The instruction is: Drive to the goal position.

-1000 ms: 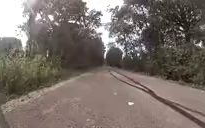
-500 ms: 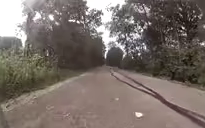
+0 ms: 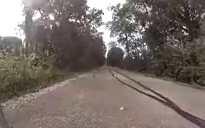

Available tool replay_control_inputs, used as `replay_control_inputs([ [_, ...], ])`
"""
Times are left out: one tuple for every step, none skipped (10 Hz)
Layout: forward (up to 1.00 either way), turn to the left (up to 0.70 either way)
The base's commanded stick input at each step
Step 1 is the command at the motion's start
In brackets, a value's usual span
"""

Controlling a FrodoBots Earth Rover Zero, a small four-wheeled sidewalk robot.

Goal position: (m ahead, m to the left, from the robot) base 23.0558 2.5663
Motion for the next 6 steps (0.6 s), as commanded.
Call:
replay_control_inputs([
  [0.70, 0.00],
  [0.70, 0.00],
  [0.70, 0.00],
  [0.70, -0.01],
  [0.70, -0.06],
  [0.70, -0.11],
])
